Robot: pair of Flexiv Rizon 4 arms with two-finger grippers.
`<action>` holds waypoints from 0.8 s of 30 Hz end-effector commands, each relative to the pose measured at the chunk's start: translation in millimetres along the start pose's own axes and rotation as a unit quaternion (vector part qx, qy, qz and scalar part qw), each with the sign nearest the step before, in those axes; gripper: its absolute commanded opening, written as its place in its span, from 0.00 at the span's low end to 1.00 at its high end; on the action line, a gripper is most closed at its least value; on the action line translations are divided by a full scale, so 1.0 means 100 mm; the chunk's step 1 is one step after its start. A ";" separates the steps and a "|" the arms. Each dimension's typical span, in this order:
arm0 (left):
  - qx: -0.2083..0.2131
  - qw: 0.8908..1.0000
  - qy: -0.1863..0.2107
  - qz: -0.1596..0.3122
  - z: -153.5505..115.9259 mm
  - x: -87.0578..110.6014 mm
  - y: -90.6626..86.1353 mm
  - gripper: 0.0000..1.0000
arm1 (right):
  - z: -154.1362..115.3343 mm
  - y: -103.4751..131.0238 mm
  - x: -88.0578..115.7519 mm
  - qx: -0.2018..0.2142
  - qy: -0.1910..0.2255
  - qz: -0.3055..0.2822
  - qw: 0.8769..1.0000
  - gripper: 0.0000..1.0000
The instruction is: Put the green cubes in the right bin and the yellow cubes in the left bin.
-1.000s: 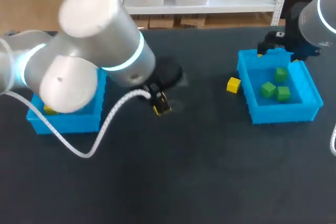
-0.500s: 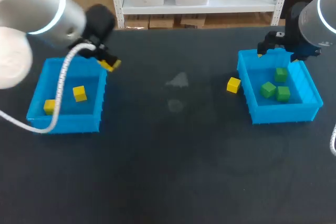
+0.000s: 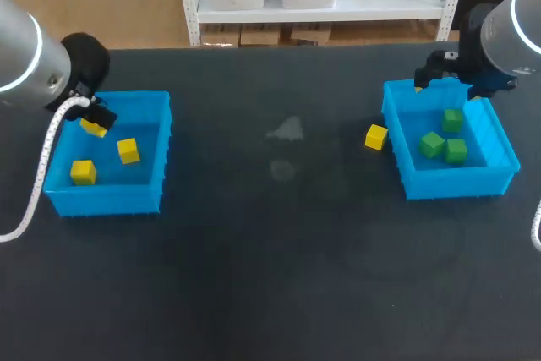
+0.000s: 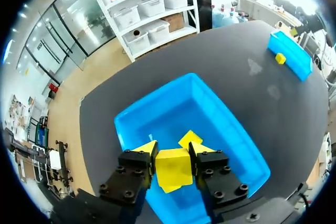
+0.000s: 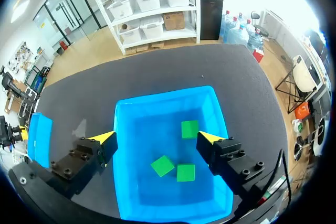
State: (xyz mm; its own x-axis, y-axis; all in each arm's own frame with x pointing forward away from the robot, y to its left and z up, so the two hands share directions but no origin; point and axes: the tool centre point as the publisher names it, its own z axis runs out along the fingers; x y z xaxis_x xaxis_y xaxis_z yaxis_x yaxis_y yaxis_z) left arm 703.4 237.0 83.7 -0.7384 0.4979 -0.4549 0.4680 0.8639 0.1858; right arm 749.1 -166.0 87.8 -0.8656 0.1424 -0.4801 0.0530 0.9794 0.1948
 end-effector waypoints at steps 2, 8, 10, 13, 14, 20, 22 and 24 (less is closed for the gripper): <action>0.002 1.000 -0.002 0.009 -0.02 -0.05 0.00 1.00 | 0.00 0.00 0.01 0.001 -0.003 0.000 1.000 1.00; 0.047 0.998 -0.014 0.050 -0.09 -0.32 -0.17 1.00 | 0.00 0.00 0.01 0.001 -0.003 0.000 1.000 1.00; 0.068 0.995 -0.025 0.074 -0.12 -0.45 -0.28 1.00 | 0.00 0.00 0.01 0.001 -0.003 0.000 1.000 1.00; 0.106 0.987 -0.031 0.114 -0.16 -0.64 -0.48 1.00 | 0.00 0.00 0.01 0.001 -0.003 0.000 1.000 1.00; 0.114 0.984 -0.036 0.129 -0.17 -0.70 -0.55 1.00 | 0.00 0.00 0.01 0.001 -0.003 0.000 1.000 1.00; 0.154 0.968 -0.052 0.193 -0.12 -1.09 -1.02 1.00 | 0.00 0.00 0.01 0.001 -0.003 0.000 1.000 1.00; 0.170 0.959 -0.066 0.215 -0.06 -1.20 -1.18 1.00 | 0.00 0.00 0.01 0.001 -0.003 0.000 1.000 1.00; 0.190 0.952 -0.066 0.232 -0.01 -1.28 -1.33 1.00 | 0.00 0.00 0.01 0.001 -0.003 0.000 1.000 1.00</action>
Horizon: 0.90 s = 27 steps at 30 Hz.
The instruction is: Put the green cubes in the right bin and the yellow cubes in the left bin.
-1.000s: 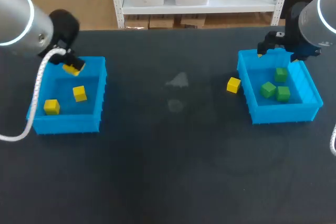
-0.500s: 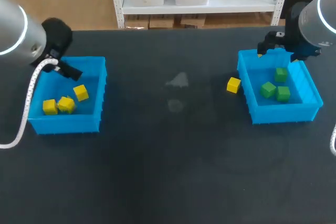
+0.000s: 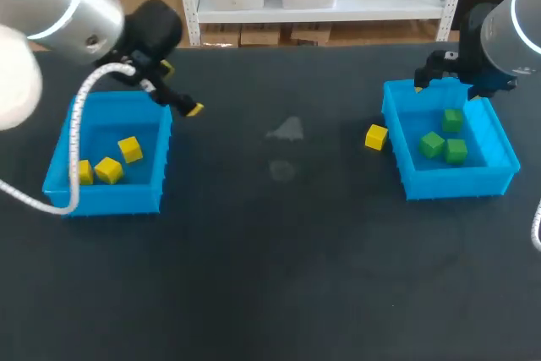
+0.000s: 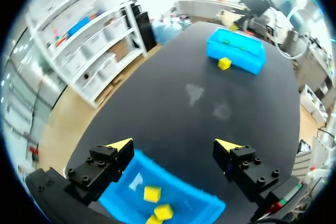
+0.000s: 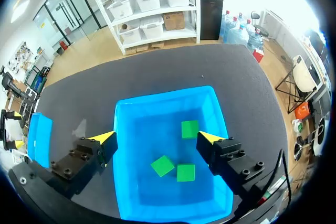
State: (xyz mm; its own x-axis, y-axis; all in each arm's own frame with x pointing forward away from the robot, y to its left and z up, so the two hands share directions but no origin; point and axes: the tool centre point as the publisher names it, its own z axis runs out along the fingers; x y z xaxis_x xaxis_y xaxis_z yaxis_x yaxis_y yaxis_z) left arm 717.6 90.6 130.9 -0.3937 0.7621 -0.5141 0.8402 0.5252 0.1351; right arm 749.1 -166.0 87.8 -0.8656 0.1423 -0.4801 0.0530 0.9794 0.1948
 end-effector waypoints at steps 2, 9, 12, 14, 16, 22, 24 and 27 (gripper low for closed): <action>0.065 0.997 -0.008 0.041 0.42 -0.35 -0.12 1.00 | 0.00 0.00 0.01 0.001 -0.003 0.000 1.000 1.00; 0.095 0.991 -0.011 0.095 0.91 -0.59 -0.37 1.00 | 0.00 0.00 0.01 0.001 -0.003 0.000 1.000 1.00; 0.094 0.991 -0.022 0.088 1.13 -0.71 -0.48 1.00 | 0.00 0.00 0.01 0.001 -0.003 0.000 1.000 1.00; 0.095 0.992 -0.032 0.083 1.26 -0.78 -0.56 1.00 | 0.00 0.00 0.01 0.001 -0.003 0.000 1.000 1.00; 0.094 0.992 -0.039 0.075 1.38 -0.84 -0.64 1.00 | 0.00 0.00 0.01 0.001 -0.003 0.000 1.000 1.00; 0.067 0.993 -0.066 0.077 1.70 -1.00 -0.79 1.00 | 0.00 0.00 0.01 0.001 -0.003 0.000 1.000 1.00; 0.046 0.993 -0.079 0.079 1.82 -1.07 -0.81 1.00 | 0.00 0.00 0.01 0.001 -0.003 0.000 1.000 1.00; 0.033 0.992 -0.102 0.073 1.93 -1.18 -0.84 1.00 | 0.00 0.00 0.01 0.001 -0.003 0.000 1.000 1.00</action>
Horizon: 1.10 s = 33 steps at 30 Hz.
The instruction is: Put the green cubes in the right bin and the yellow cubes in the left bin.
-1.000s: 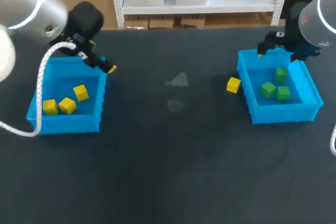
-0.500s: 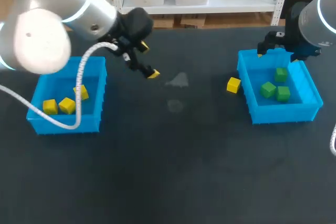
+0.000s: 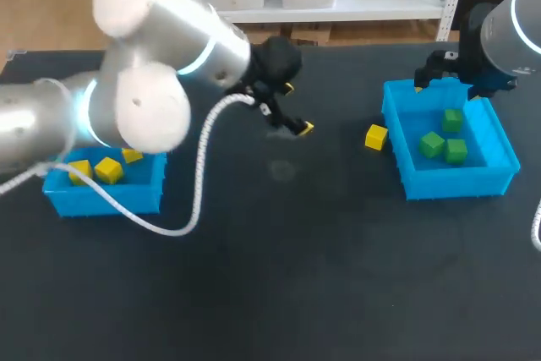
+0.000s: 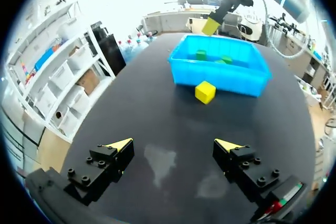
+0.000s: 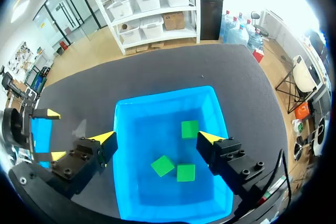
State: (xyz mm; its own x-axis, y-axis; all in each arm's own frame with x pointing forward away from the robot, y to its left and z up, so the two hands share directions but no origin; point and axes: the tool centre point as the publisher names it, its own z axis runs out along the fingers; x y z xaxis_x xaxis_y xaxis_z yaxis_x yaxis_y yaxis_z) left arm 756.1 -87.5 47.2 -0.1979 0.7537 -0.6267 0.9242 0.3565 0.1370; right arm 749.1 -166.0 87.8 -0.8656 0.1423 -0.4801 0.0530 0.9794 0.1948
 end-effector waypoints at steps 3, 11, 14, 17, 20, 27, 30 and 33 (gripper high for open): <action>-0.024 0.999 -0.028 -0.008 0.50 -0.14 -0.08 1.00 | 0.00 0.00 0.01 0.001 -0.003 0.000 1.000 1.00; -0.015 1.000 -0.013 -0.008 0.55 -0.18 -0.16 1.00 | 0.00 0.00 0.01 0.001 -0.003 0.000 1.000 1.00; -0.014 1.000 -0.010 -0.010 0.53 -0.19 -0.17 1.00 | 0.00 0.00 0.01 0.001 -0.003 0.000 1.000 1.00; -0.013 1.000 -0.010 -0.017 0.51 -0.22 -0.16 1.00 | 0.00 0.00 0.01 0.001 -0.003 0.000 1.000 1.00; -0.016 1.000 -0.012 -0.018 0.56 -0.28 -0.17 1.00 | 0.00 0.00 0.01 0.001 -0.003 0.000 1.000 1.00; -0.001 1.000 -0.020 -0.003 0.57 -0.42 -0.29 1.00 | 0.00 0.00 0.01 0.001 -0.003 0.000 1.000 1.00; 0.005 1.000 -0.023 0.005 0.60 -0.45 -0.34 1.00 | 0.00 0.00 0.01 0.001 -0.003 0.000 1.000 1.00; 0.007 1.000 -0.022 0.007 0.63 -0.48 -0.37 1.00 | 0.00 0.00 0.01 0.001 -0.003 0.000 1.000 1.00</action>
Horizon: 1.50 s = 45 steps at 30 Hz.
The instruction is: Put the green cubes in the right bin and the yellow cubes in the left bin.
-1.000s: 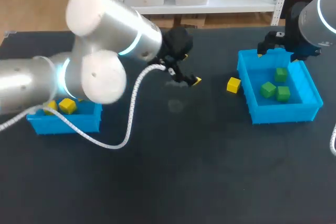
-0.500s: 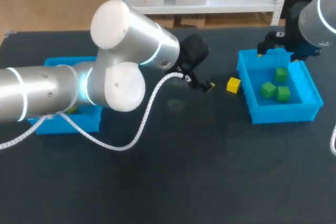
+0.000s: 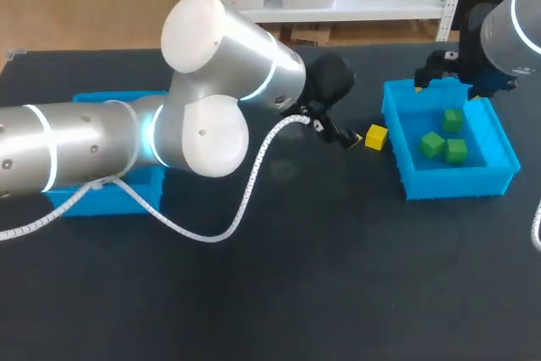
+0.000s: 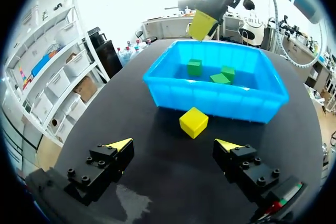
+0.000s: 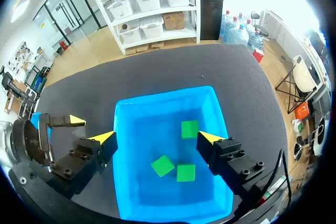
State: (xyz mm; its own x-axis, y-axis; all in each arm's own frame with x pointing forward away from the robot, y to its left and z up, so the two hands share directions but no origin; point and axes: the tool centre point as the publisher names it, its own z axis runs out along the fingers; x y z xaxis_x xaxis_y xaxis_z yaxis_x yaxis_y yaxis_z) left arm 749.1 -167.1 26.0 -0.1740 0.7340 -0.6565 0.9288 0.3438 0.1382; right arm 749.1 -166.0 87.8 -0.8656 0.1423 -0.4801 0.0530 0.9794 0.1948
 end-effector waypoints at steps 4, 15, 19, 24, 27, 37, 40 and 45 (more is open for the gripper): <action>0.007 1.000 -0.006 0.000 0.08 -0.06 -0.03 1.00 | 0.00 0.00 0.01 0.001 -0.003 0.000 1.000 1.00; 0.012 1.000 -0.002 0.001 0.16 -0.11 -0.10 1.00 | 0.00 0.00 0.01 0.001 -0.003 0.000 1.000 1.00; 0.015 1.000 -0.001 0.002 0.21 -0.14 -0.15 1.00 | 0.00 0.00 0.01 0.001 -0.003 0.000 1.000 1.00; 0.020 1.000 0.000 0.006 0.29 -0.17 -0.19 1.00 | 0.00 0.00 0.01 0.001 -0.003 0.000 1.000 1.00; 0.024 1.000 -0.002 0.013 0.34 -0.19 -0.20 1.00 | 0.00 0.00 0.01 0.001 -0.003 0.000 1.000 1.00; 0.033 0.999 -0.002 0.042 0.47 -0.14 -0.15 1.00 | 0.00 0.00 0.01 0.001 -0.003 0.000 1.000 1.00; 0.033 0.998 -0.001 0.044 0.49 -0.13 -0.12 1.00 | 0.00 0.00 0.01 0.001 -0.003 0.000 1.000 1.00; 0.031 0.999 -0.001 0.043 0.54 -0.14 -0.09 1.00 | 0.00 0.00 0.01 0.001 -0.003 0.000 1.000 1.00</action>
State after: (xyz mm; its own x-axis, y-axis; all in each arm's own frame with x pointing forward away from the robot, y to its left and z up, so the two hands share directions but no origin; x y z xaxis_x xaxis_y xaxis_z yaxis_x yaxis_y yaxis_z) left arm 755.6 -208.8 -2.8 -0.0950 0.7585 -0.6447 0.9573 0.2473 0.1499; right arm 749.1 -166.0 87.8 -0.8656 0.1423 -0.4801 0.0530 0.9794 0.1948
